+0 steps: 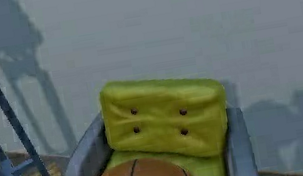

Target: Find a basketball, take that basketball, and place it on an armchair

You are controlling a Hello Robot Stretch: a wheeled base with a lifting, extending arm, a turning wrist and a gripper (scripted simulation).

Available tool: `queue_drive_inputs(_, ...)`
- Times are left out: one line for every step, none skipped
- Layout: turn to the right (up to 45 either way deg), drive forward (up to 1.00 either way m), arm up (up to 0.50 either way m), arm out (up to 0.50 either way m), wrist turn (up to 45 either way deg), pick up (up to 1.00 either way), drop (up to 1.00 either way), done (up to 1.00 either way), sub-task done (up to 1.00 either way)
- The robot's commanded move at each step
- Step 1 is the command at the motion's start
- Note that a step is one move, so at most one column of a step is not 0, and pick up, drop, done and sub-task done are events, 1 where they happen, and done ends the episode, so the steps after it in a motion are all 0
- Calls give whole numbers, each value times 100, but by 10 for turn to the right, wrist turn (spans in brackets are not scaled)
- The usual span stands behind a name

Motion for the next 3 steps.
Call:
queue_drive_inputs(-450, 0, 0, 0, 0, 0, 0, 0, 0)
queue_drive_inputs(-300, 0, 0, 0, 0, 0, 0, 0, 0)
queue_drive_inputs(-30, 0, 0, 0, 0, 0, 0, 0, 0)
